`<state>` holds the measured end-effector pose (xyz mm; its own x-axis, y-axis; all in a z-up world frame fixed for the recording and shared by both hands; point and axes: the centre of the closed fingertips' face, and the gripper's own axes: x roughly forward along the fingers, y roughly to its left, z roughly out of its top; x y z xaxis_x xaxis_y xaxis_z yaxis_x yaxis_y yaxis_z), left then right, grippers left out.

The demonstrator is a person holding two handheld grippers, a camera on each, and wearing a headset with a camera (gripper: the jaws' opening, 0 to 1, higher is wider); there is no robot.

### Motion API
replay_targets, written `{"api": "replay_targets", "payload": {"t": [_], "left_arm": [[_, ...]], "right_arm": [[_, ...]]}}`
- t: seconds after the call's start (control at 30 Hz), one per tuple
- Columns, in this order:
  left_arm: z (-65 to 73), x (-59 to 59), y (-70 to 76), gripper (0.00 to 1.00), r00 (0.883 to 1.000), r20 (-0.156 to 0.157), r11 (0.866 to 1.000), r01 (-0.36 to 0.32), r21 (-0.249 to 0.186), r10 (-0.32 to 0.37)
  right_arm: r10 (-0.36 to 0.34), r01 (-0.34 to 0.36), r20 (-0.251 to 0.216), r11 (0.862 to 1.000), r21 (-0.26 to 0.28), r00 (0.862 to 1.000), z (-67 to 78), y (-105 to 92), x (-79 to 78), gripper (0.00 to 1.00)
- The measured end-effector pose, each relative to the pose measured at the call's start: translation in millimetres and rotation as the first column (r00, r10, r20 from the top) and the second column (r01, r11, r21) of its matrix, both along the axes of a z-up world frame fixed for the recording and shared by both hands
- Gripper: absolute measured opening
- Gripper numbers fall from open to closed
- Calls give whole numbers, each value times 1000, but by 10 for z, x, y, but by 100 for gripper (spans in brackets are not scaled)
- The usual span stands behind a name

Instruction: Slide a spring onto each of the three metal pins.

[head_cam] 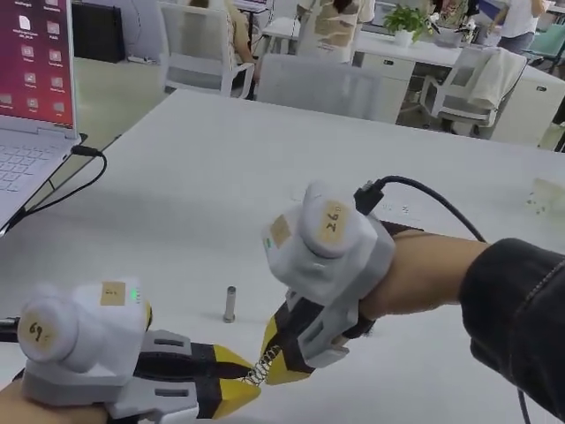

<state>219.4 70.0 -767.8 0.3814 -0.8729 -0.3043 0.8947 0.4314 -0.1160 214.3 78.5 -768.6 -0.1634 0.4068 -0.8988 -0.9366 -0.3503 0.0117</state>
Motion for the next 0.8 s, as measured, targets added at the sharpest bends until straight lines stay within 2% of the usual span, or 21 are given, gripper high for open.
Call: {"api": "replay_targets", "payload": {"t": [0.8], "left_arm": [[-47, 36, 5, 2, 1000, 2, 1000, -11, -7, 11]], "right_arm": [[-6, 6, -4, 1000, -11, 1000, -4, 101, -15, 8]]}}
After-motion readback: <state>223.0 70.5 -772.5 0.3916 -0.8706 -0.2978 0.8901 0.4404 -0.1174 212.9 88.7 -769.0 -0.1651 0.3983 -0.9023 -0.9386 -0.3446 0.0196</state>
